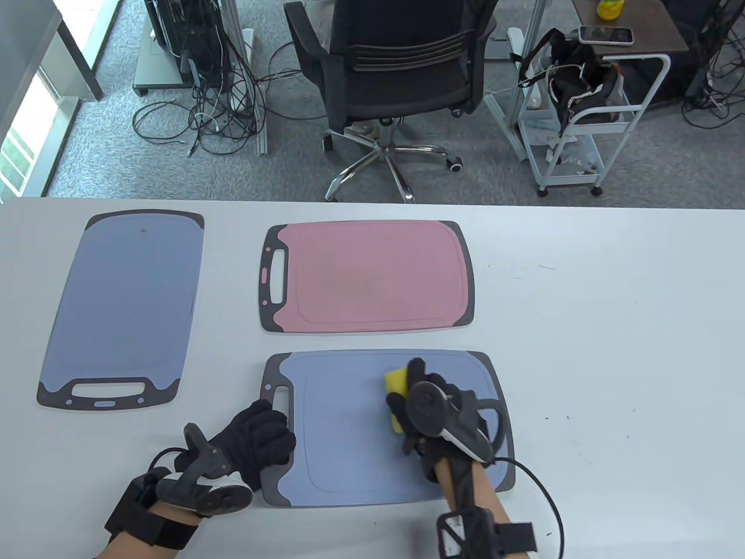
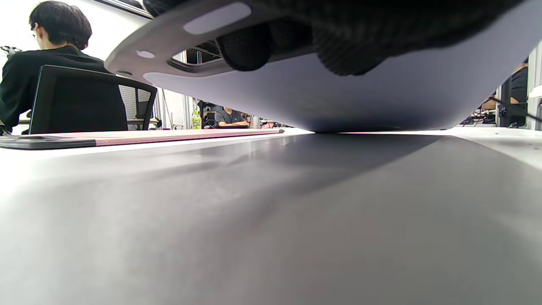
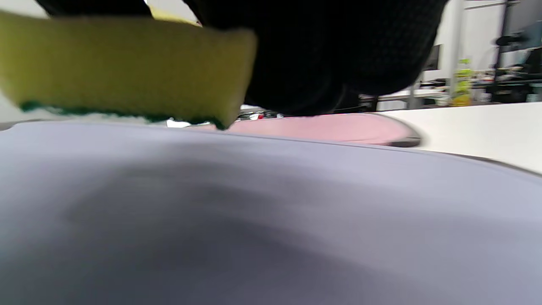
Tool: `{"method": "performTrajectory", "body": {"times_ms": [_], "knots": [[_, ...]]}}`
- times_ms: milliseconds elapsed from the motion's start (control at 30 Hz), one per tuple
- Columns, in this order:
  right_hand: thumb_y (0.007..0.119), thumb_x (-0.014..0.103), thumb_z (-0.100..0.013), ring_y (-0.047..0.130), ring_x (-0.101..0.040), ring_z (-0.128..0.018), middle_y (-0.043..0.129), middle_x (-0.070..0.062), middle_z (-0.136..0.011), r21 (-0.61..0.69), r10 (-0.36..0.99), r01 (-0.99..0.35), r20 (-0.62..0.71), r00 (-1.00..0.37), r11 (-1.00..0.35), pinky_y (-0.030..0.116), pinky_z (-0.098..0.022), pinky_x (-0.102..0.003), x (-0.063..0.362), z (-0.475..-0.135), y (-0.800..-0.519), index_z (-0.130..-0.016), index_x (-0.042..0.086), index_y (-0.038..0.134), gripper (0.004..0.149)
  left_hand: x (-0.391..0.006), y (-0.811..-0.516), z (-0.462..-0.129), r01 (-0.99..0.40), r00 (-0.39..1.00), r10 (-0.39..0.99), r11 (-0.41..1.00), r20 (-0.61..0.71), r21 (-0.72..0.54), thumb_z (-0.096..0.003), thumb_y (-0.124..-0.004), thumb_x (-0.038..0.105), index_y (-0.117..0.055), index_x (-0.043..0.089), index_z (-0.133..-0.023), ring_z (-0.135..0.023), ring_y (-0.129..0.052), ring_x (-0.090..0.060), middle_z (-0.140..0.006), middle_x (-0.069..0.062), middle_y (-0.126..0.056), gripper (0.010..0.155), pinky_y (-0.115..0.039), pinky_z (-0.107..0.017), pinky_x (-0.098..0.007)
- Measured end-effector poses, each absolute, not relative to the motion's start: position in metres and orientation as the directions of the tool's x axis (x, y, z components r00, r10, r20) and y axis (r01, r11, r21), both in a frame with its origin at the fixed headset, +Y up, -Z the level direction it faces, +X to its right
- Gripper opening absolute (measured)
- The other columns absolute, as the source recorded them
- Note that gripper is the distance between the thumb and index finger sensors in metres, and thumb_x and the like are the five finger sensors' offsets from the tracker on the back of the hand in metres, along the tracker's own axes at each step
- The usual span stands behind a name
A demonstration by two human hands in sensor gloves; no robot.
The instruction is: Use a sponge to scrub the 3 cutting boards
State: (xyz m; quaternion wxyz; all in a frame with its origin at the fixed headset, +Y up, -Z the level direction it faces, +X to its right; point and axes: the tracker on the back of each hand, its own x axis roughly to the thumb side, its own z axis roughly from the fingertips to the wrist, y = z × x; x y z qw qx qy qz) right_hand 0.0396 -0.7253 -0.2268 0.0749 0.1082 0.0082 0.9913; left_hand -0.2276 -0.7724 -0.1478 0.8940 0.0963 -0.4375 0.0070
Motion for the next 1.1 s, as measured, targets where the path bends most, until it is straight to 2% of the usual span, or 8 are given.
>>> {"method": "performTrajectory", "body": {"times_ms": [200,300,567,667,733,833,933,1100], "knots": [[0.069,0.06,-0.05,0.092,-0.018,-0.051,0.085,-0.007,-0.077,0.068,0.019,0.007,0.364,-0.931,-0.998,0.081,-0.044,-0.041,-0.06,-0.242,-0.731,-0.106,0.012,0.061,0.074,-0.227,-0.773,-0.15,-0.093,0.613,-0.067,0.983,0.787,0.156,-0.0631,-0.08,0.042,-0.054,0.029,-0.098,-0.102,-0.072,-0.022,-0.098,0.006,-0.067,0.045,-0.055,-0.081,-0.056],[0.068,0.061,-0.05,0.092,-0.018,-0.052,0.084,-0.007,-0.078,0.064,-0.037,0.063,0.351,-0.936,-0.996,0.081,-0.045,-0.042,-0.062,-0.25,-0.732,-0.107,0.013,0.06,0.074,-0.226,-0.772,-0.15,-0.092,0.615,-0.067,0.983,0.786,0.156,-0.0633,-0.081,0.042,-0.055,0.029,-0.098,-0.102,-0.073,-0.022,-0.098,0.006,-0.068,0.045,-0.056,-0.081,-0.056],[0.068,0.058,-0.05,0.092,-0.021,-0.053,0.084,-0.009,-0.078,0.219,-0.09,0.062,-0.116,-0.989,-0.974,0.08,-0.046,-0.044,0.105,-0.274,-0.755,-0.106,0.012,0.061,0.073,-0.224,-0.771,-0.151,-0.081,0.621,-0.065,0.986,0.781,0.146,-0.0635,-0.08,0.04,-0.054,0.028,-0.098,-0.103,-0.071,-0.023,-0.098,0.005,-0.066,0.045,-0.055,-0.08,-0.057],[0.068,0.057,-0.05,0.09,-0.021,-0.053,0.084,-0.011,-0.078,0.269,-0.063,-0.043,-0.374,-0.925,-0.962,0.079,-0.045,-0.044,0.178,-0.261,-0.765,-0.106,0.011,0.061,0.073,-0.222,-0.772,-0.153,-0.064,0.623,-0.063,0.989,0.78,0.131,-0.0639,-0.079,0.039,-0.051,0.028,-0.098,-0.104,-0.068,-0.023,-0.099,0.004,-0.064,0.045,-0.052,-0.08,-0.057],[0.072,0.055,-0.05,0.09,-0.023,-0.053,0.084,-0.013,-0.077,0.255,-0.016,-0.102,-0.424,-0.906,-0.962,0.079,-0.045,-0.045,0.194,-0.255,-0.767,-0.106,0.008,0.063,0.073,-0.222,-0.772,-0.153,-0.06,0.622,-0.063,0.99,0.781,0.128,-0.0641,-0.078,0.039,-0.051,0.028,-0.098,-0.104,-0.068,-0.023,-0.099,0.004,-0.063,0.045,-0.052,-0.081,-0.057],[0.071,0.055,-0.05,0.09,-0.022,-0.052,0.084,-0.013,-0.076,0.261,-0.021,-0.056,-0.282,-0.959,-0.964,0.079,-0.045,-0.045,0.17,-0.258,-0.763,-0.105,0.008,0.062,0.073,-0.221,-0.772,-0.154,-0.059,0.62,-0.063,0.99,0.782,0.127,-0.0642,-0.078,0.039,-0.051,0.028,-0.098,-0.104,-0.067,-0.024,-0.099,0.004,-0.063,0.045,-0.051,-0.081,-0.057],[0.07,0.056,-0.05,0.091,-0.021,-0.051,0.084,-0.012,-0.075,0.202,0.037,-0.025,0.057,-0.998,-0.979,0.08,-0.044,-0.044,0.086,-0.256,-0.754,-0.105,0.009,0.062,0.073,-0.221,-0.772,-0.154,-0.058,0.619,-0.064,0.99,0.782,0.127,-0.0643,-0.078,0.039,-0.051,0.028,-0.098,-0.104,-0.068,-0.024,-0.099,0.004,-0.063,0.045,-0.052,-0.08,-0.057],[0.068,0.058,-0.05,0.09,-0.018,-0.051,0.082,-0.009,-0.076,0.116,0.035,0.031,0.526,-0.85,-0.993,0.081,-0.045,-0.042,-0.044,-0.212,-0.736,-0.106,0.012,0.06,0.073,-0.221,-0.771,-0.152,-0.056,0.617,-0.078,0.988,0.783,0.142,-0.0641,-0.079,0.04,-0.052,0.028,-0.098,-0.103,-0.069,-0.024,-0.099,0.005,-0.065,0.045,-0.054,-0.08,-0.057]]}}
